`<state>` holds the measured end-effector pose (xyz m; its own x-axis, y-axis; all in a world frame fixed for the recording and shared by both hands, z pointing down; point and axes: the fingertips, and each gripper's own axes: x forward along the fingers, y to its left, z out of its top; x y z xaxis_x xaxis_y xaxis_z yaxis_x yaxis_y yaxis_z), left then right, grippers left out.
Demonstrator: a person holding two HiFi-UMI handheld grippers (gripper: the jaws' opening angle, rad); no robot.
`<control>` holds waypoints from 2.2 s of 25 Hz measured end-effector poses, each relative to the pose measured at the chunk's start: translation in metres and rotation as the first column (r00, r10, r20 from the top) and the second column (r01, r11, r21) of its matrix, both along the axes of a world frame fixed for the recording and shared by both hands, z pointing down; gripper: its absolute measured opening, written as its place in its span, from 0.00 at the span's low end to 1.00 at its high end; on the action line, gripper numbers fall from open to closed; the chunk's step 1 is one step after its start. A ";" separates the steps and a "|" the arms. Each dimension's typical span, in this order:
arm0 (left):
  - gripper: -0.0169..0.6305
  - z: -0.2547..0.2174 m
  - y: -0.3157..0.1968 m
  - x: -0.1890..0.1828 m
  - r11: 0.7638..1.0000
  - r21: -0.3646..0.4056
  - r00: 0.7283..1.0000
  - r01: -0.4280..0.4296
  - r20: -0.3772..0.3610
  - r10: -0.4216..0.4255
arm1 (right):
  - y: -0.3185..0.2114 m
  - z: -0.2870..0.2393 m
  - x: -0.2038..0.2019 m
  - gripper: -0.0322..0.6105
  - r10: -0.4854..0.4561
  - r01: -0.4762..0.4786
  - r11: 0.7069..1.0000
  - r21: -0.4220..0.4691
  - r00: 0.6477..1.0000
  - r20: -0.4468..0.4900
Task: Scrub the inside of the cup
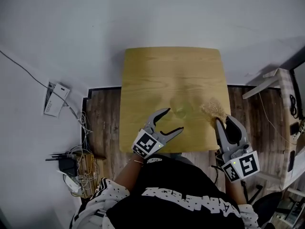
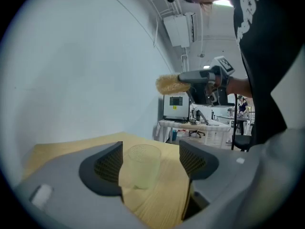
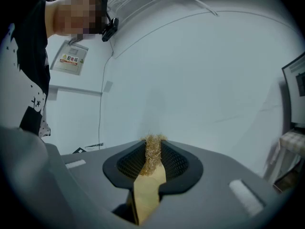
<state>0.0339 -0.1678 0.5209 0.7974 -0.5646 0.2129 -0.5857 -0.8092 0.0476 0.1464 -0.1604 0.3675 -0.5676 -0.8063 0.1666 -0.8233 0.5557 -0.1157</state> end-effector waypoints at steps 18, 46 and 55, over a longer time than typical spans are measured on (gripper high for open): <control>0.64 0.071 -0.034 0.034 0.984 -0.096 0.983 -0.147 0.097 0.157 | 0.011 0.002 0.019 0.21 0.183 -0.184 0.982 -0.048 0.982 -0.037; 0.59 0.055 -0.017 0.053 0.962 -0.065 0.922 -0.267 0.275 0.274 | 0.019 0.017 0.013 0.21 0.135 -0.141 0.988 -0.059 0.986 -0.093; 0.59 0.010 -0.011 0.049 0.940 0.094 0.856 -0.328 0.450 0.254 | 0.022 0.043 -0.025 0.21 -0.094 0.068 0.989 -0.129 0.975 -0.203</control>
<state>0.0827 -0.1790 0.5308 0.7829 -0.3772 0.4948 -0.2552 -0.9200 -0.2974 0.1211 -0.1385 0.4107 -0.5726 -0.7260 0.3810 -0.7892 0.6139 -0.0165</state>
